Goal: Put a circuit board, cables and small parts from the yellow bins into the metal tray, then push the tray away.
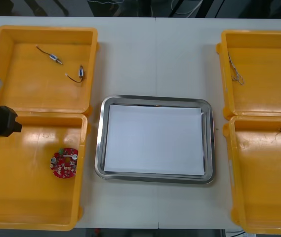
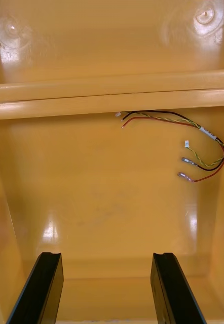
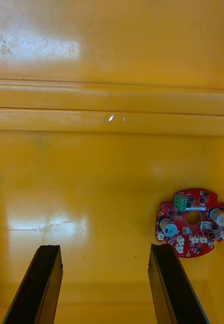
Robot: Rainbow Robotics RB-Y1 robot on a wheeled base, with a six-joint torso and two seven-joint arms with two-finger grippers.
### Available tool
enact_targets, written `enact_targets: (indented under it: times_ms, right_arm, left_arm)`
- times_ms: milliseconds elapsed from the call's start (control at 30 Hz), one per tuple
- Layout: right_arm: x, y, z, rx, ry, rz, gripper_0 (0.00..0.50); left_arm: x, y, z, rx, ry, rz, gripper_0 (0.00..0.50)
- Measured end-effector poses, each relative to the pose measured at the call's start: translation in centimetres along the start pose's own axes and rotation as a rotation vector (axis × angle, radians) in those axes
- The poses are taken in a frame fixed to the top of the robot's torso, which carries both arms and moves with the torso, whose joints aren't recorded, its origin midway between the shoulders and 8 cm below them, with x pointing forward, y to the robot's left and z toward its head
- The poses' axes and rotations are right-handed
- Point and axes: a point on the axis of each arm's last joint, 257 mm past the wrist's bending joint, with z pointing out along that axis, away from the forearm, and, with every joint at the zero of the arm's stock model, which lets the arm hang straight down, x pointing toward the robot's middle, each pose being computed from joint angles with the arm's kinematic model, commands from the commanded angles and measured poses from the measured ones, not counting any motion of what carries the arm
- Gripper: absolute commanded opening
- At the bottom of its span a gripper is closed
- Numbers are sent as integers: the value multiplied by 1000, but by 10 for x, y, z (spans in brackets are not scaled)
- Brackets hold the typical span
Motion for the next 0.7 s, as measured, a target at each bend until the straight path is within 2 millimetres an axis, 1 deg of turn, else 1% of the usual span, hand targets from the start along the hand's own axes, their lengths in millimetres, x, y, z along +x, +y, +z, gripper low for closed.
enact_targets:
  times_ms: [700]
  right_arm:
    - [0, 0, 0, 0, 0, 0, 500]
  left_arm:
    - [0, 0, 0, 0, 0, 0, 500]
